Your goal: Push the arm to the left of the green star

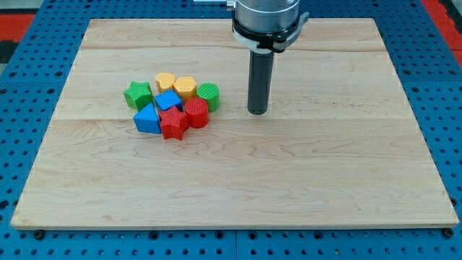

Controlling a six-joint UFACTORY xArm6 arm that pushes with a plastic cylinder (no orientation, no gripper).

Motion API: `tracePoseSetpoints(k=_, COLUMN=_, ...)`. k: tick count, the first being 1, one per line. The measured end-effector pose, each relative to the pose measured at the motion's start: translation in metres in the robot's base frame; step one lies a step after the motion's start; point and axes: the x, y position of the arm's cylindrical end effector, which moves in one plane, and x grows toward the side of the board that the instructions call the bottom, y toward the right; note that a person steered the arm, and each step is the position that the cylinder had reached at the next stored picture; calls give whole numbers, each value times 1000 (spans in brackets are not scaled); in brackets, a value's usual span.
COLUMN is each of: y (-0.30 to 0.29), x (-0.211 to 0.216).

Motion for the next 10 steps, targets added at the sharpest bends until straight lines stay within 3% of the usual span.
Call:
tracePoseSetpoints(k=2, y=-1, x=-65)
tracePoseSetpoints(k=3, y=-53, x=-86)
tracePoseSetpoints(k=4, y=-151, x=-91)
tracePoseSetpoints(k=5, y=-242, x=-86)
tracePoseSetpoints(k=6, y=-285, x=-65)
tracePoseSetpoints(k=8, y=-256, x=-4)
tracePoseSetpoints(k=10, y=-238, x=-1)
